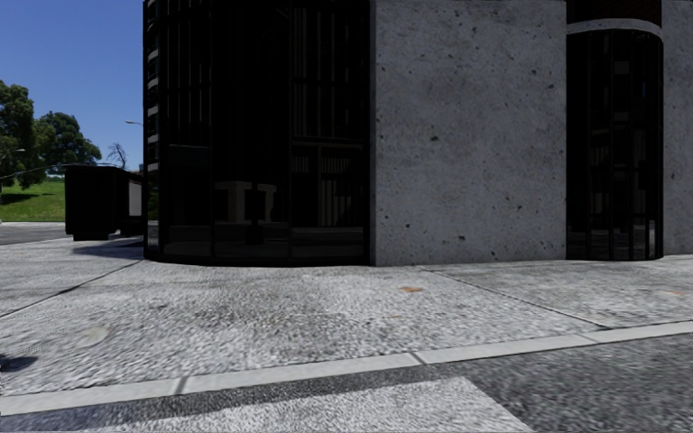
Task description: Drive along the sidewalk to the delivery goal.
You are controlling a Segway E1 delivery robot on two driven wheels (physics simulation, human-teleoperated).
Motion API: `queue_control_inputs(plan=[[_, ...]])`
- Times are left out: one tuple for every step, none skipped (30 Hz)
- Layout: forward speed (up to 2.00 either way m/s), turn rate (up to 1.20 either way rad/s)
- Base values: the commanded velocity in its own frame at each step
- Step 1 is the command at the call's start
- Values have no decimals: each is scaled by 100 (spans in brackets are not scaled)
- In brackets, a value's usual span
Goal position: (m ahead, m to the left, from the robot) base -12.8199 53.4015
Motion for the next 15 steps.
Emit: queue_control_inputs(plan=[[71, 0], [70, 0], [70, 0], [70, 0], [70, 0], [70, 0], [70, 0], [69, 0], [69, 0], [69, 0], [69, 0], [69, 0], [69, 0], [68, 0], [67, 0]])
